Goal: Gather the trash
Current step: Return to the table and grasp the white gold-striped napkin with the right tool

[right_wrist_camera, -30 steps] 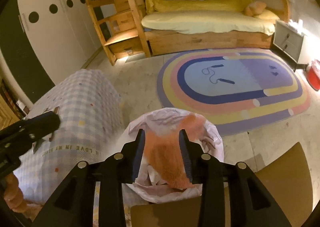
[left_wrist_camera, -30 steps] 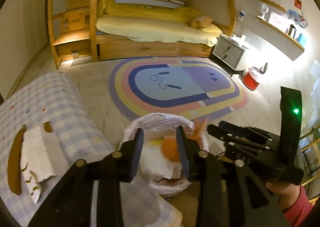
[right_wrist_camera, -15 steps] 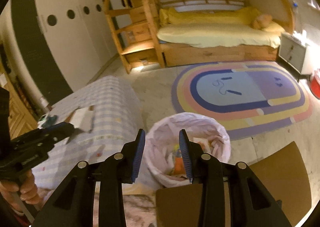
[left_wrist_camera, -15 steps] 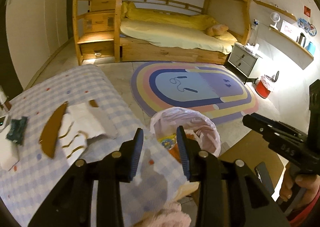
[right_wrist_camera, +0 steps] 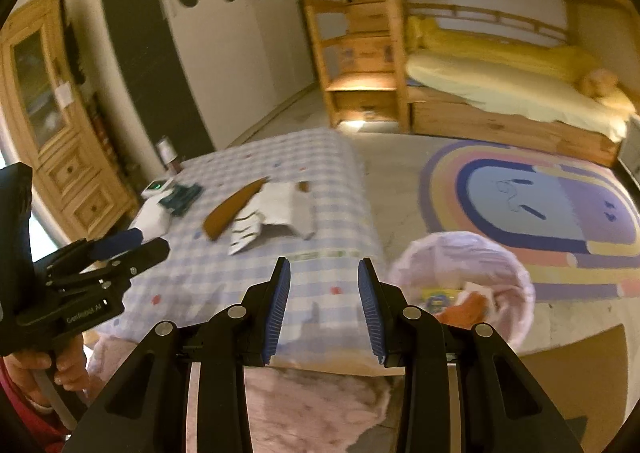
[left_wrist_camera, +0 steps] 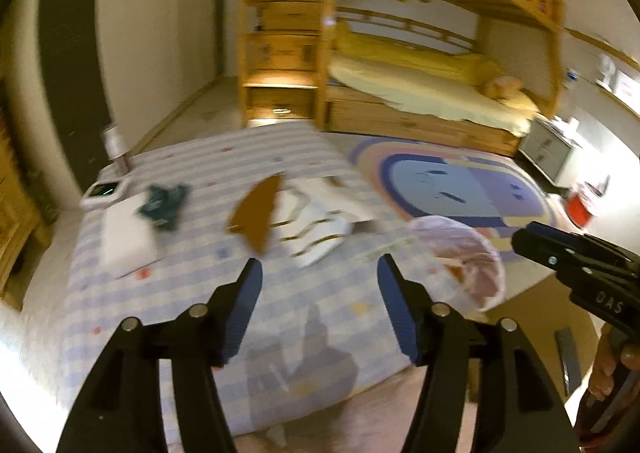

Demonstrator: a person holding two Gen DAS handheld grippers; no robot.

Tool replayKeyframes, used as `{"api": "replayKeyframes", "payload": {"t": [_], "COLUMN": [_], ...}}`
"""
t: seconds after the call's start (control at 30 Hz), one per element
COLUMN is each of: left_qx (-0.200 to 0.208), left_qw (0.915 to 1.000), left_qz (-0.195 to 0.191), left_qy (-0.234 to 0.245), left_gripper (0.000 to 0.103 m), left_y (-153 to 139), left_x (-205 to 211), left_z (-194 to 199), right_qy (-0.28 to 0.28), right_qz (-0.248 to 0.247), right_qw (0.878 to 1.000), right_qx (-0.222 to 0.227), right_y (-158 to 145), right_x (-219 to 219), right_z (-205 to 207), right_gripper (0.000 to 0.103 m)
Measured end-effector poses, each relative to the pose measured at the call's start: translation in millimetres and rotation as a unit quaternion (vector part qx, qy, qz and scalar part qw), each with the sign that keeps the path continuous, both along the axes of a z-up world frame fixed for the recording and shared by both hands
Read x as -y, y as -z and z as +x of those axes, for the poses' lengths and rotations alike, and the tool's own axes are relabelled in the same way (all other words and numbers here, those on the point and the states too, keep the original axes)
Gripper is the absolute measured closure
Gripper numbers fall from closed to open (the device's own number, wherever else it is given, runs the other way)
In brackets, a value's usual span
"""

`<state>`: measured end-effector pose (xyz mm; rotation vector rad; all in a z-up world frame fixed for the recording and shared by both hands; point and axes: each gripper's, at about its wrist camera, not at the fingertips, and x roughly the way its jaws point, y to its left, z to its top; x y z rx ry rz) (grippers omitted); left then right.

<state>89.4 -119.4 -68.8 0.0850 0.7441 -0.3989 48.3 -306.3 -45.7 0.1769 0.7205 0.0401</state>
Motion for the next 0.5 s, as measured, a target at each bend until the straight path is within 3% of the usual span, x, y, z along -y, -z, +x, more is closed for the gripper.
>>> {"api": "replayKeyframes", "payload": {"t": [0.13,0.3,0.5], "left_qx": [-0.003,-0.014,-0.026], "left_qw": [0.9987,0.9944,0.9912], "left_qz": [0.002,0.000,0.002], "left_qy": [-0.052,-0.105,-0.130], "left_gripper": [0.037,0.033,0.033], "left_y": [5,13,23], "left_x": [-39,-75,-94], "left_z": [8,20,38], "right_qy": [-0.024,-0.044,-0.063], "right_qz": [-0.005,0.001,-0.023], "right_qw": [1.000,0.999,0.997], "right_qx": [-0.009,-0.021,-0.036], "right_y": [6,17,29], "right_x": [-22,-41,-56], "right_z": [16,42,72], "right_gripper": [0.053,0.052,0.053]}}
